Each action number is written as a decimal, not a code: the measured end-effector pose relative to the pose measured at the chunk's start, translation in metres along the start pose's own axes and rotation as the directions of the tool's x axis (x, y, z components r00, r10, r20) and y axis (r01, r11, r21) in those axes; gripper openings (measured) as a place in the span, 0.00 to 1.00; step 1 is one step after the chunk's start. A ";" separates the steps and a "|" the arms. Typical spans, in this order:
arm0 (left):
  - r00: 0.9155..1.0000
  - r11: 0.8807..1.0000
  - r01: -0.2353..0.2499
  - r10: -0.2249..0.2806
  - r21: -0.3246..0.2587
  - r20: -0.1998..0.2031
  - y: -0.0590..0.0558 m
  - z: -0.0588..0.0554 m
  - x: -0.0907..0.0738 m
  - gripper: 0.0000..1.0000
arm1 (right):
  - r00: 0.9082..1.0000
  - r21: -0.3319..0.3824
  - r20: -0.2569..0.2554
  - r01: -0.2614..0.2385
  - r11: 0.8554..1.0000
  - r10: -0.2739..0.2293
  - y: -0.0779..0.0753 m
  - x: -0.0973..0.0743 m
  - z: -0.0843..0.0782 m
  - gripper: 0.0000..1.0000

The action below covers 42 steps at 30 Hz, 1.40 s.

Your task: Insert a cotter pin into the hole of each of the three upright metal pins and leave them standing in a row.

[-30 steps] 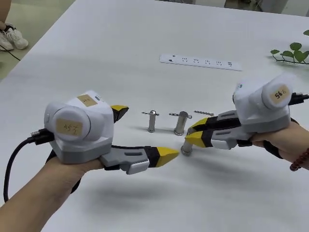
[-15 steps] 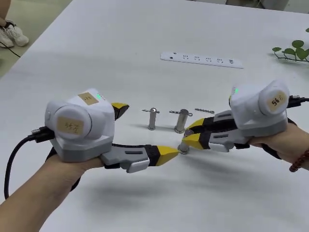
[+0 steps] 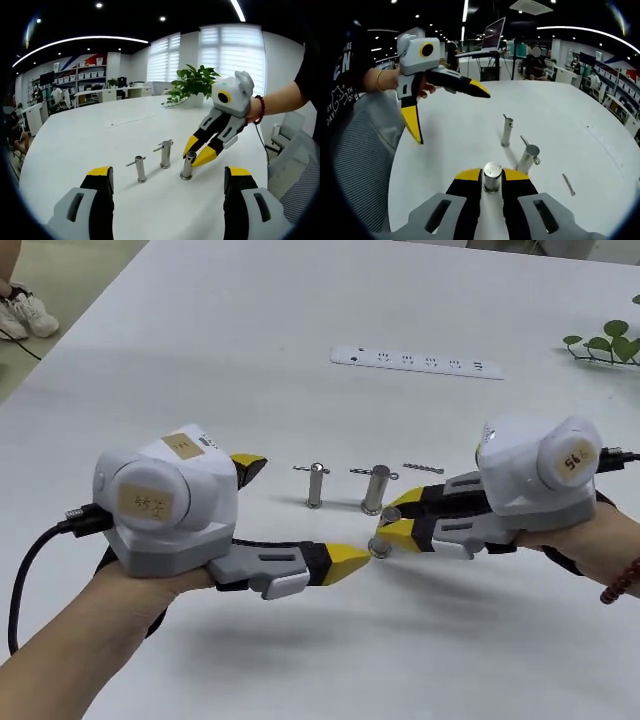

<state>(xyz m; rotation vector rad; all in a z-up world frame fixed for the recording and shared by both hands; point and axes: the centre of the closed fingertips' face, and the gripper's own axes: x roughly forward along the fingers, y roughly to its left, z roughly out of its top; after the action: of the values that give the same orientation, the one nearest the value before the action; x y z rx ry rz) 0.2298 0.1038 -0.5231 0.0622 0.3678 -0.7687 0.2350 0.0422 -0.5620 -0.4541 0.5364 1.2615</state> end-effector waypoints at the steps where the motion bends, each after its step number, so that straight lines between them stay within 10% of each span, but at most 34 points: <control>1: 1.000 1.000 0.001 -0.001 0.000 0.000 0.000 0.000 0.000 0.91 | 1.000 0.005 0.005 -0.003 1.000 0.003 0.000 -0.001 0.000 0.11; 12: 1.000 1.000 0.001 -0.001 -0.001 0.001 -0.001 0.000 0.001 0.92 | 0.999 0.068 0.032 0.009 0.998 -0.012 -0.007 -0.018 0.003 0.19; 25: 1.000 1.000 -0.004 0.004 0.006 -0.006 0.000 0.000 0.001 0.99 | 0.993 0.072 -0.052 0.105 0.992 -0.101 -0.048 -0.034 -0.009 0.20; 42: 1.000 1.000 0.004 -0.004 -0.005 -0.015 0.000 -0.001 0.002 0.99 | 0.949 0.041 -0.274 0.176 0.984 -0.158 -0.103 -0.033 -0.041 0.18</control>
<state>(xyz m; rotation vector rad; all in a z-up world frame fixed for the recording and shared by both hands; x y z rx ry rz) 0.2307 0.1033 -0.5249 0.0621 0.3839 -0.7715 0.3223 -0.0322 -0.5714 -0.6095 0.7518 1.0219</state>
